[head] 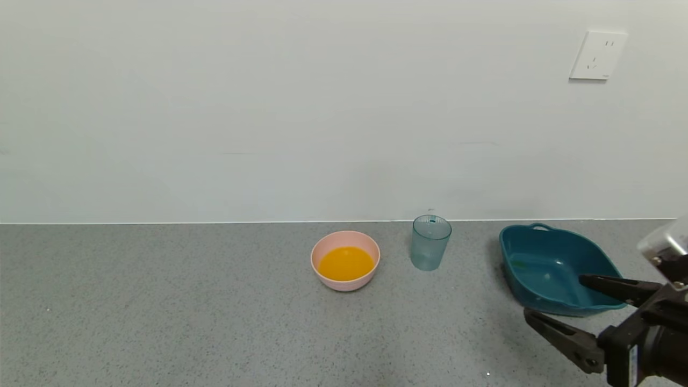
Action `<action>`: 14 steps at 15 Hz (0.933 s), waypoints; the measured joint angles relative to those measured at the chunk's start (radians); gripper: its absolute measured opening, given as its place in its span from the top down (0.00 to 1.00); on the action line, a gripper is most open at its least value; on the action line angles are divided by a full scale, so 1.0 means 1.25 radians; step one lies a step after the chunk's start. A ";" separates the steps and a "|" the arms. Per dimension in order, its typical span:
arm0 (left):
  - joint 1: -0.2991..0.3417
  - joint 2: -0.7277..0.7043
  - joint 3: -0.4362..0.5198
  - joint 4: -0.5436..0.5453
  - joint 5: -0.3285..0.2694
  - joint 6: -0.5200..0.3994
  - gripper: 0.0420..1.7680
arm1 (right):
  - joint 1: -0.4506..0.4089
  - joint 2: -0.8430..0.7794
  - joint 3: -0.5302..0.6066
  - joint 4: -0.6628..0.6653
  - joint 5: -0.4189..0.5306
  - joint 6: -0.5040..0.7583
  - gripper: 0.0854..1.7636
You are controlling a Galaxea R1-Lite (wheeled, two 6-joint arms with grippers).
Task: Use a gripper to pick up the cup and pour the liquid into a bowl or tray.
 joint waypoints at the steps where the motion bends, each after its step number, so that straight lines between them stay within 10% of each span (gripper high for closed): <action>1: 0.000 0.000 0.000 0.000 0.000 0.000 0.03 | -0.019 -0.035 0.003 0.025 0.002 0.000 0.04; 14: 0.000 0.000 0.000 0.000 0.000 0.000 0.03 | -0.357 -0.491 -0.038 0.420 -0.004 0.001 0.04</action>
